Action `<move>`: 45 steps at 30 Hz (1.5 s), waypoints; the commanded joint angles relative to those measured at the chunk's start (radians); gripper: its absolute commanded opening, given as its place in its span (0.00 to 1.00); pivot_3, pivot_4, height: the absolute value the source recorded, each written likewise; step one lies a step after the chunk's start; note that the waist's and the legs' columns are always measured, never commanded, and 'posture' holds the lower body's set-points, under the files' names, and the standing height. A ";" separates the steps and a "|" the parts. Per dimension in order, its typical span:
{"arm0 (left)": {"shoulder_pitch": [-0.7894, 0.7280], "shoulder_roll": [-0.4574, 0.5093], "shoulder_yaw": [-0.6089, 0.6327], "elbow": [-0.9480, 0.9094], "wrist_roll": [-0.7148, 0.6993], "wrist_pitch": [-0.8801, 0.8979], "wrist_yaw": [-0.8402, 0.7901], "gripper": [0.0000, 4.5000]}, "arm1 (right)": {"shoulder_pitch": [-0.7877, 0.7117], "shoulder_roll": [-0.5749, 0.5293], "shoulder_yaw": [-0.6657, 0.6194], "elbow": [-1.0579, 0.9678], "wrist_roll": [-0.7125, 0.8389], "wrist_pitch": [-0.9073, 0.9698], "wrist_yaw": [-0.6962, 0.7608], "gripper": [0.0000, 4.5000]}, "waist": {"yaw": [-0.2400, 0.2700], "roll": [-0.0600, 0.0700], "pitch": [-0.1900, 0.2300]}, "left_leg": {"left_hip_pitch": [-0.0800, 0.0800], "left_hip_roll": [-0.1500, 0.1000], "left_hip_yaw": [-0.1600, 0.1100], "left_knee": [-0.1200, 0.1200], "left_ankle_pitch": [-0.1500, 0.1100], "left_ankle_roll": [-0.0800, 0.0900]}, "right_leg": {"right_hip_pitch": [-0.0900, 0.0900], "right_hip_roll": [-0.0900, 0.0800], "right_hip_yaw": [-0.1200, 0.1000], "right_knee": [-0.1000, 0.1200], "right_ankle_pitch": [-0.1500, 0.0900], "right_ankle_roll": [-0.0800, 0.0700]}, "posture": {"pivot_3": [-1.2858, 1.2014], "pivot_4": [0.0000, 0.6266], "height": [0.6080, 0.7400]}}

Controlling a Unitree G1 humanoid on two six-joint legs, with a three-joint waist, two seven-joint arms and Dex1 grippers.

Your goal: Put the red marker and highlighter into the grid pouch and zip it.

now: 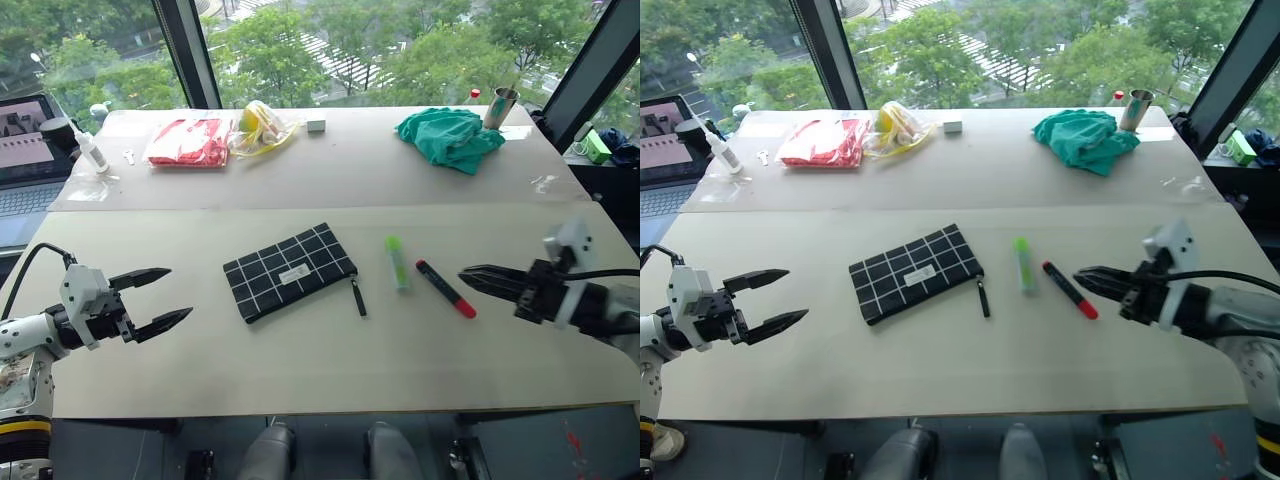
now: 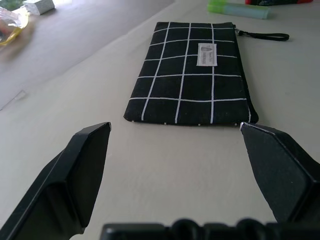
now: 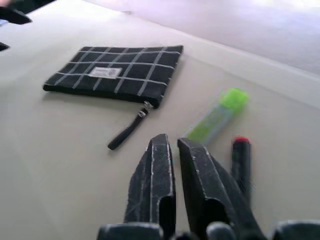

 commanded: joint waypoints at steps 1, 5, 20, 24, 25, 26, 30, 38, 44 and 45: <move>0.004 0.015 -0.022 -0.011 0.009 -0.042 -0.026 1.00 | -0.134 0.067 0.176 0.028 -0.084 -0.016 -0.034 0.01 | -0.001 0.000 0.000 | 0.000 0.000 0.000 0.000 0.000 0.000 | 0.000 0.000 0.000 0.000 0.000 0.000 | 0.52 0.24 1.00; -0.002 0.041 -0.073 0.029 0.076 -0.122 -0.052 1.00 | -0.352 0.205 0.404 0.157 -0.253 -0.064 -0.088 0.01 | -0.008 0.000 0.000 | 0.000 -0.001 0.000 0.001 0.000 0.000 | -0.001 0.000 0.000 0.001 0.000 0.000 | 0.52 0.24 1.00; -0.134 0.021 -0.216 0.178 0.209 -0.357 -0.005 1.00 | -0.621 0.426 0.743 0.640 -0.693 -0.180 -0.188 0.01 | -0.039 0.000 0.000 | -0.012 -0.002 -0.003 0.005 0.007 -0.012 | -0.018 -0.001 -0.002 0.017 0.001 0.000 | 0.52 0.24 1.00; -0.154 0.024 -0.241 0.183 0.221 -0.383 -0.002 1.00 | -0.647 0.449 0.740 0.728 -0.754 -0.186 -0.227 0.01 | -0.046 0.000 -0.001 | -0.010 -0.002 -0.004 0.006 0.006 -0.010 | -0.017 -0.001 -0.002 0.016 0.001 0.001 | 0.52 0.24 1.00; -0.162 0.026 -0.251 0.187 0.230 -0.389 -0.003 1.00 | -0.651 0.457 0.734 0.737 -0.757 -0.190 -0.230 0.01 | -0.045 0.000 -0.001 | -0.010 -0.003 -0.004 0.007 0.006 -0.009 | -0.017 -0.001 -0.002 0.016 0.001 0.001 | 0.52 0.24 1.00; -0.173 0.027 -0.262 0.196 0.243 -0.396 0.001 1.00 | -0.653 0.466 0.725 0.743 -0.757 -0.194 -0.232 0.01 | -0.044 0.000 -0.001 | -0.010 -0.003 -0.004 0.007 0.006 -0.009 | -0.016 -0.001 -0.002 0.016 0.001 0.001 | 0.52 0.24 1.00; -0.248 0.018 -0.344 0.306 0.402 -0.533 0.084 1.00 | -0.644 0.488 0.718 0.741 -0.774 -0.205 -0.230 0.01 | -0.042 0.000 -0.001 | -0.009 -0.003 -0.005 0.009 0.005 -0.008 | -0.015 0.000 -0.003 0.018 0.001 0.001 | 0.52 0.24 1.00; -0.371 -0.089 -0.428 0.419 0.505 -0.692 0.259 1.00 | -0.610 0.502 0.690 0.691 -0.787 -0.179 -0.219 0.01 | -0.032 0.001 -0.005 | -0.009 -0.004 -0.005 0.013 0.005 -0.007 | -0.014 0.000 -0.002 0.021 0.001 0.001 | 0.52 0.24 1.00; -0.392 -0.121 -0.457 0.431 0.451 -0.725 0.237 0.61 | -0.597 0.502 0.676 0.681 -0.795 -0.167 -0.215 0.00 | -0.034 0.001 -0.005 | -0.009 -0.004 -0.006 0.013 0.004 -0.007 | -0.015 -0.001 -0.002 0.021 0.001 0.001 | 0.52 0.24 1.00; -0.393 -0.117 -0.461 0.440 0.446 -0.731 0.224 0.51 | -0.596 0.503 0.675 0.680 -0.797 -0.167 -0.215 0.00 | -0.035 0.001 -0.005 | -0.010 -0.004 -0.006 0.013 0.004 -0.007 | -0.015 -0.001 -0.002 0.021 0.001 0.001 | 0.52 0.24 1.00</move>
